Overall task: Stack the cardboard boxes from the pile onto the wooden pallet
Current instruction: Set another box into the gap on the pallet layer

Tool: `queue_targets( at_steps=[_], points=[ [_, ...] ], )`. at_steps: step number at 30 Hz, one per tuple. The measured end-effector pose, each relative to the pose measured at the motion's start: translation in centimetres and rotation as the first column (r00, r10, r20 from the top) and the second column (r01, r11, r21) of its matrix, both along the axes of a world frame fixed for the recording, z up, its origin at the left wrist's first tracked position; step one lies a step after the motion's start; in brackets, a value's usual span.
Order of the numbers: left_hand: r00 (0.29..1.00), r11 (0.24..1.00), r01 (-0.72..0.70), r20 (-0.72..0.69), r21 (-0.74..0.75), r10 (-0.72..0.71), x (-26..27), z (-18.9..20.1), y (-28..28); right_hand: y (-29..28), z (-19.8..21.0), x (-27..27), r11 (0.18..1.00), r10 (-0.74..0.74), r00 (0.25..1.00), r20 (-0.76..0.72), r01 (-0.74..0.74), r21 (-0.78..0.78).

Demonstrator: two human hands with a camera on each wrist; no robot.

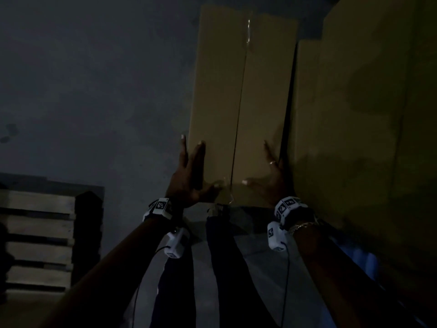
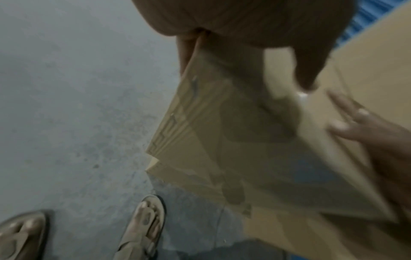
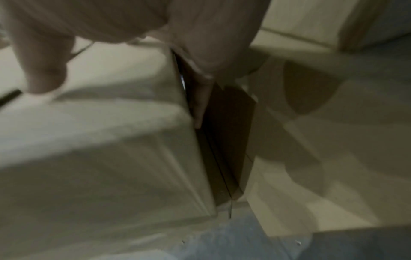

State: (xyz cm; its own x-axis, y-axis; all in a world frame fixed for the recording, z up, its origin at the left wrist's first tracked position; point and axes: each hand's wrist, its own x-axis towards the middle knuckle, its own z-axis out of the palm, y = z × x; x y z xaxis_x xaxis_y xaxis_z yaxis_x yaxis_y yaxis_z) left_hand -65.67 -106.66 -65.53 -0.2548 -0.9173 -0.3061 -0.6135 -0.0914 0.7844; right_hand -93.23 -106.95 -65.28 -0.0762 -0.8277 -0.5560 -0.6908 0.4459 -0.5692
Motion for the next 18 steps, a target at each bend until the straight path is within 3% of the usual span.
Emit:
queue_targets(
  at_steps=[4,8,11,14,16,18],
  points=[
    [0.993,0.997,-0.072,-0.091,-0.019,0.07,0.4,-0.8,-0.2,1.0,-1.1,-0.4,0.993,0.033,0.996,0.082,-0.024,-0.113],
    [0.988,0.994,-0.107,-0.116,-0.022,0.104,0.8,0.3,0.0,1.8,-0.5,0.1,0.984,0.008,0.999,0.04,-0.001,-0.176],
    [0.993,0.996,-0.087,-0.085,-0.025,0.084,1.5,2.5,0.3,2.2,1.5,0.3,0.975,0.057,0.998,-0.027,-0.062,-0.216],
    [0.997,0.995,-0.064,-0.05,-0.074,0.06,2.0,6.0,0.8,2.3,4.7,1.1,0.946,0.201,0.969,-0.143,-0.229,-0.23],
    [0.998,0.993,-0.057,-0.008,-0.1,0.056,2.8,8.4,1.6,2.2,7.3,2.0,0.953,0.208,0.978,-0.032,-0.21,-0.22],
    [0.997,0.993,-0.062,0.027,-0.105,0.065,3.8,10.8,2.5,1.8,10.0,2.8,0.912,0.252,0.967,-0.042,-0.252,-0.325]
  ],
)
